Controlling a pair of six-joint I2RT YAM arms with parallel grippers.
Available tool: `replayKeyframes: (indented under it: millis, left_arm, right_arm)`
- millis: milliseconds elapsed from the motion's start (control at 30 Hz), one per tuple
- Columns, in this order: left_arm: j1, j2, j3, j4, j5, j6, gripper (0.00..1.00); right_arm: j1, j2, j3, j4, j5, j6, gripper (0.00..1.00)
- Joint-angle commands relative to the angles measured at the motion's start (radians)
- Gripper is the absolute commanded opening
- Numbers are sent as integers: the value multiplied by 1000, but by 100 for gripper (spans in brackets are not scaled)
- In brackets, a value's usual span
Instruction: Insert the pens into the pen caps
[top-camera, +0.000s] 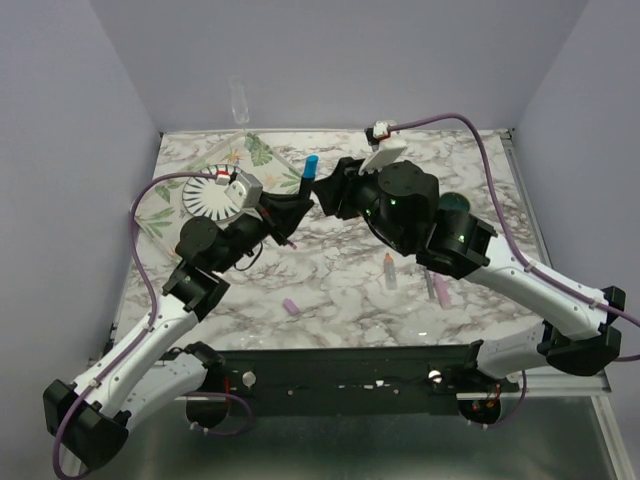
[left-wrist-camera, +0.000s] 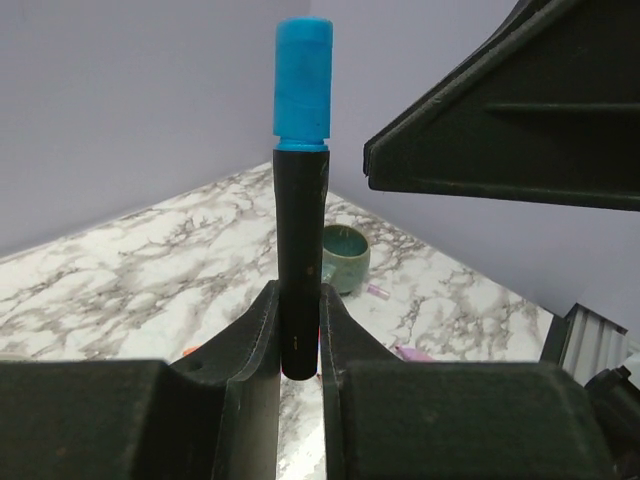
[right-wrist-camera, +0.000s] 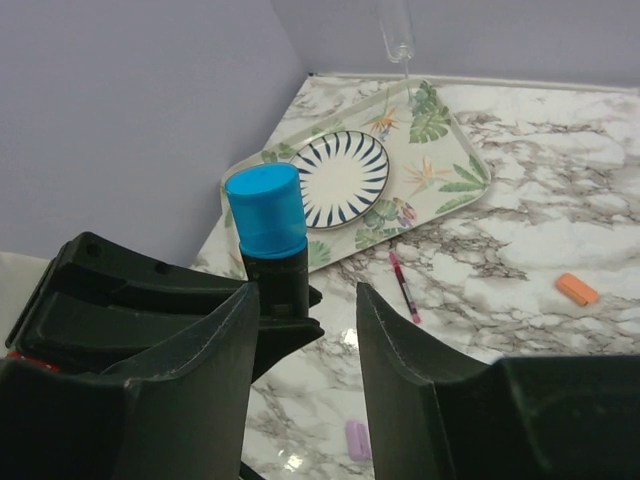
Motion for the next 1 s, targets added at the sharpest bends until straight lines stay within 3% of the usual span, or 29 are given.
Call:
replayKeyframes:
  millis: [0,67,133,233,300,400,500,567,700,967]
  left_arm:
    - [5,7,16,68,-22,44,0]
    - [4,0,7,87,3,44,0]
    - [5,-8,-1,91,20,45,0]
    - [5,-29,2,49,63,68,0]
    - [4,-51,5,22,117,85,0]
    - [5,-79,22,-39,181,84,0]
    - [5,-100,33,-57,253,36,0]
    - [5,-118,31,-36,350,-34,0]
    - [5,-161,5,67,438,-184,0]
    - [5,-161,-36,335,516,-416,0]
  right_arm:
    - [8,14,65,-55,37,-26,54]
    - [8,2,63,-48,18,-38,55]
    - [8,-26,45,-15,-20,-81,64]
    - [8,-49,52,9,-199,-176,74]
    - [8,-67,83,-11,-308,-218,76]
    - [8,-106,121,-22,-328,-247,77]
    - [6,-202,33,111,-436,-337,77]
    - [5,-231,20,141,-485,-356,79]
    - [-49,-163,222,-98,-632,-328,79]
    - [-61,-144,168,-32,-906,-302,79]
